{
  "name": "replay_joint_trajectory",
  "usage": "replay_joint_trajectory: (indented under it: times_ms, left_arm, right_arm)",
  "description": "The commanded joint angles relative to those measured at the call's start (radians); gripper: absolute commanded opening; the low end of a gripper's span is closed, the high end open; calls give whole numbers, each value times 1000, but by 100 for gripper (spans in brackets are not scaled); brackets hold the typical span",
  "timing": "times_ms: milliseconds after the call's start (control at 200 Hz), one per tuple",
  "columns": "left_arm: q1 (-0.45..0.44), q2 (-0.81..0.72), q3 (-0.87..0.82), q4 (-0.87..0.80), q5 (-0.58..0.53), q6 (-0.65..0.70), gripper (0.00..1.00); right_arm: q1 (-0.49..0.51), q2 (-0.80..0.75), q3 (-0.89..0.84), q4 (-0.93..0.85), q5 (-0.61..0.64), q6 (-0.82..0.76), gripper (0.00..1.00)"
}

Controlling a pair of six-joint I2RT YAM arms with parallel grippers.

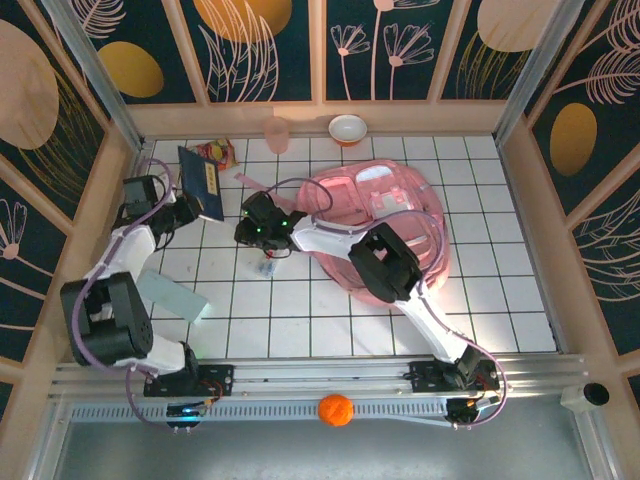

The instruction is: Pack books, pencil case, and school supplies into a backpack

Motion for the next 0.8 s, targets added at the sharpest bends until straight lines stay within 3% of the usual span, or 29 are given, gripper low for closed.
replay_joint_trajectory:
  times_ms: [0,210,435,545,621,726,796]
  left_arm:
    - [-1,-108,-3,-9,13,50,0]
    - [-3,-252,-10,84,234,-7,0]
    - [-26,-373,-51,239,463,-124,0]
    - [-63,-438,-111,320,516,-176,0]
    - [-100,-454,-163,460,545,-290,0]
    - [-149,-480,-246,720,551,-443,0]
    - [-163,-479,-261,776,573,-460,0]
  right_arm:
    - [27,-156,-28,24,4,-10,44]
    - [37,-360,-160,93,-36,-47,49]
    - [30,-695,-476,299,-27,-213,53]
    - [26,-811,-532,265,-2,-339,56]
    - [13,-875,-564,240,-1,-404,59]
    - [-28,-965,-631,260,-25,-426,63]
    - [-70,-1031,-708,340,-82,-421,68]
